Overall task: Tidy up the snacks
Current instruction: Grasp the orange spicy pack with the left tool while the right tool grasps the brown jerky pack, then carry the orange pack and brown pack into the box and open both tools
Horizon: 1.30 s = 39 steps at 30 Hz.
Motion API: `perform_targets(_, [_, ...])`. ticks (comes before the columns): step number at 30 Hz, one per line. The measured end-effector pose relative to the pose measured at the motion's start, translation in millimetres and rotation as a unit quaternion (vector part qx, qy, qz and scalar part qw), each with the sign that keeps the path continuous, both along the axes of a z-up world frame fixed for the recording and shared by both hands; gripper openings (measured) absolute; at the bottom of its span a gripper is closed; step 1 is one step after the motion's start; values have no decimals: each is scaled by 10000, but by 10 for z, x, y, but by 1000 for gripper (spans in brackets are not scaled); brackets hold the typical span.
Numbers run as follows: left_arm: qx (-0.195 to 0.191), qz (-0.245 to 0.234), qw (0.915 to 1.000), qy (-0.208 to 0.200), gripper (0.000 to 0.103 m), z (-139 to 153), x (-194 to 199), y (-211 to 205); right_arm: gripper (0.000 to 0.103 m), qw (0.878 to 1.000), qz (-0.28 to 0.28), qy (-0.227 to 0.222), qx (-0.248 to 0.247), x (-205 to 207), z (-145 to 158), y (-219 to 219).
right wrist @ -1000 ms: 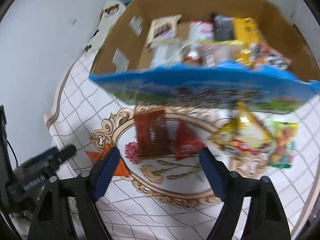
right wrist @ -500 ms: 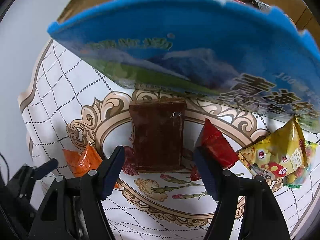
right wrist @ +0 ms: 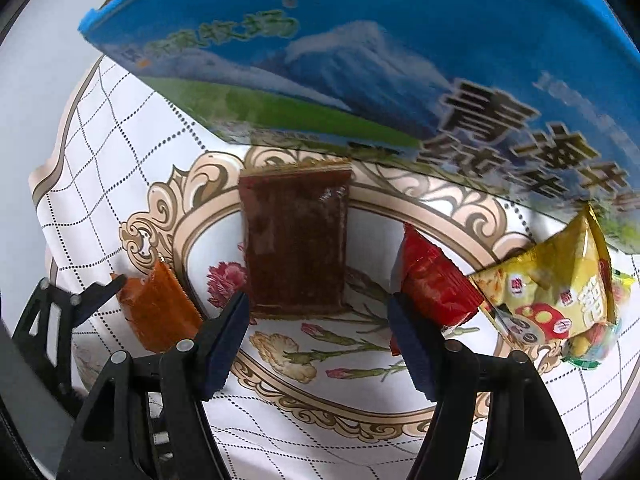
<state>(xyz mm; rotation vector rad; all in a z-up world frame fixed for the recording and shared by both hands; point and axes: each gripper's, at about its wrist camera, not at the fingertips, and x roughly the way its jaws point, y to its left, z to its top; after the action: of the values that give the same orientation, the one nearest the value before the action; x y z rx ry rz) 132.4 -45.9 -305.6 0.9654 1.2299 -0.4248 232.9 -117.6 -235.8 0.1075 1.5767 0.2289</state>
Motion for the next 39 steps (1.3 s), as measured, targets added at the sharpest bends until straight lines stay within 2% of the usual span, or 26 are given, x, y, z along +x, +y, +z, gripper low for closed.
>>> perform_targets(2, [153, -153, 9998, 0, 46, -63, -14, -25, 73, 10000, -34, 2, -38, -42, -26, -56])
perform_targets(5, [59, 19, 10000, -2, 45, -85, -19, 57, 73, 10000, -77, -14, -21, -66, -40, -75])
perform_targets(8, [-462, 857, 9952, 102, 44, 18, 97, 276, 73, 9999, -107, -68, 20, -83, -39, -49])
perform_targets(10, [-921, 1690, 9809, 282, 44, 100, 207, 527, 73, 9998, -146, -92, 74, -77, 33, -157])
perform_targets(11, [-1165, 2163, 9686, 396, 44, 121, 268, 654, 73, 9998, -165, -103, 86, -67, 31, -140])
perform_targets(12, [-1516, 2843, 9450, 558, 44, 129, 340, 850, 73, 9997, -183, -113, 102, -58, 16, -120])
perform_targets(13, [-1738, 3289, 9257, 683, 44, 122, 392, 988, 73, 9996, -220, -142, 127, -46, -8, -100])
perform_targets(15, [-2293, 4257, 8703, 941, 44, 88, 464, 1291, 73, 9993, -297, -194, 143, -18, -41, -59])
perform_targets(17, [-2636, 4741, 8329, 1096, 47, 63, 496, 1445, 73, 9988, -385, -282, 92, 16, -86, -2])
perform_targets(18, [-2767, 4902, 8184, 1153, 47, 55, 506, 1491, 73, 9987, -396, -325, 33, 30, -107, 24])
perform_targets(19, [-2875, 5013, 8074, 1192, 47, 48, 514, 1516, 73, 9985, -382, -385, -55, 45, -132, 67])
perform_targets(20, [-2913, 5051, 8032, 1221, 48, 33, 564, 1558, 72, 9984, -345, -439, -136, 53, -146, 104])
perform_targets(22, [-2887, 5067, 8022, 1278, 50, -9, 621, 1559, 59, 9975, -201, -546, -401, 49, -154, 187])
perform_targets(23, [-2881, 5058, 8027, 1296, 51, -42, 662, 1561, 59, 9972, -138, -571, -465, 35, -149, 212])
perform_targets(26, [-2745, 4995, 8118, 1272, 51, -81, 763, 1524, 57, 9982, 9, -427, -425, -77, -152, 252])
perform_targets(31, [-2459, 4855, 8330, 993, 51, -62, 717, 1271, 57, 9995, 156, 96, -258, -479, -243, 221])
perform_targets(34, [-2375, 4775, 8389, 1083, 51, -141, 668, 1114, 58, 9997, -38, 217, -84, -593, -302, 162])
perform_targets(37, [-2213, 4704, 8485, 995, 51, -218, 642, 1016, 60, 9994, -252, 226, -16, -579, -355, 115])
perform_targets(39, [-2191, 4709, 8489, 980, 51, -238, 654, 1002, 60, 9994, -233, 233, -64, -563, -400, 111])
